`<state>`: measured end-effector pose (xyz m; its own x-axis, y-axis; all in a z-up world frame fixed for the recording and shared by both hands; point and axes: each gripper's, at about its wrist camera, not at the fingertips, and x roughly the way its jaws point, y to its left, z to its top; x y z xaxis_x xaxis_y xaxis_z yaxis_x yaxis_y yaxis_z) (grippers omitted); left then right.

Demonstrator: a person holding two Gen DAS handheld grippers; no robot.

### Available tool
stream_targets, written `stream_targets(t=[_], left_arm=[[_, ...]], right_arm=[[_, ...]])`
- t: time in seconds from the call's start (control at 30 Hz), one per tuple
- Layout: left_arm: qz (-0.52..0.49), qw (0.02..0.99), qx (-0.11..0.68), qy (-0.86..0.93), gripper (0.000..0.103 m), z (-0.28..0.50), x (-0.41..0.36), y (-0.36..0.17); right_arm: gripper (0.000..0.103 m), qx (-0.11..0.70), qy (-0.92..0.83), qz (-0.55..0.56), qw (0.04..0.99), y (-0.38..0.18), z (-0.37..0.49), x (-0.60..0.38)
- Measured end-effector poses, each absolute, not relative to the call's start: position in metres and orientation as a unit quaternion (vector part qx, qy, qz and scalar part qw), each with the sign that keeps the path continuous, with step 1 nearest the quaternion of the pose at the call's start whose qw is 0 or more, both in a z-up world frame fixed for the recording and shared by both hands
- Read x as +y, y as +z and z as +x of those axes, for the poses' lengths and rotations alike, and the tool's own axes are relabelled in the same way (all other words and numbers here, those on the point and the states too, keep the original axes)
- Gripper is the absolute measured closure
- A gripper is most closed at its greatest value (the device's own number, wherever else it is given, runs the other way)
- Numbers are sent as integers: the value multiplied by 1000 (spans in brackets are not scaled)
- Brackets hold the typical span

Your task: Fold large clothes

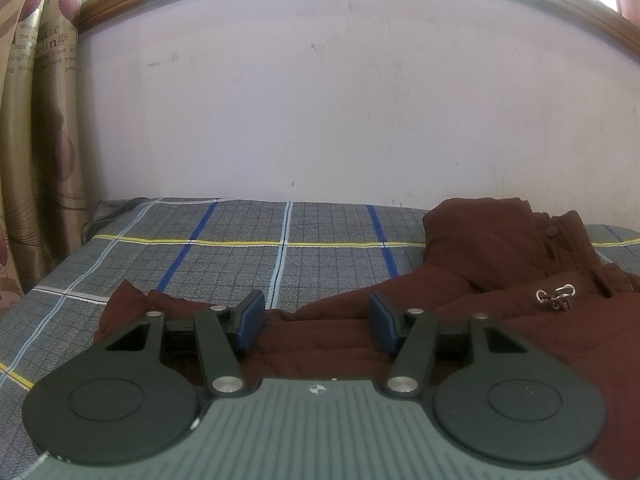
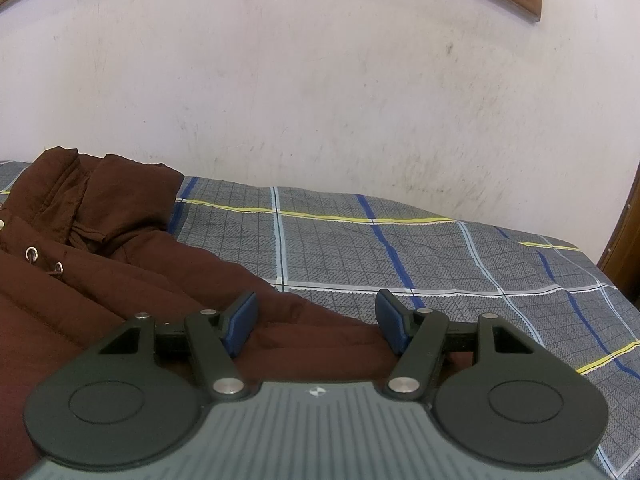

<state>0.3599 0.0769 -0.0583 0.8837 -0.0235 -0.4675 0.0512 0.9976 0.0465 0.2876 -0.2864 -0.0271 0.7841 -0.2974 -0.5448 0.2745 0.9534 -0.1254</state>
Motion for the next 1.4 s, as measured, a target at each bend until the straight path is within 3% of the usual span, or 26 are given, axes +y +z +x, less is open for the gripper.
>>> stream_targets(t=[1.0,1.13,1.27,1.4], left_arm=[[27,969,245,-24,42,362,77,-58],[11,971,236,-46,29,352,86,-43],[-30,978,202,-38,0,315,119,-5],[-97,961,252,-60,0,284,173,15]], right_arm=[[38,299,-149,-18,942,-30,291,-286],[38,303,-151,-23,941,-32,292,-285],[38,304,-152,-23,940,-33,292,-285],[37,298,-157,-32,941,-33,290,-284]])
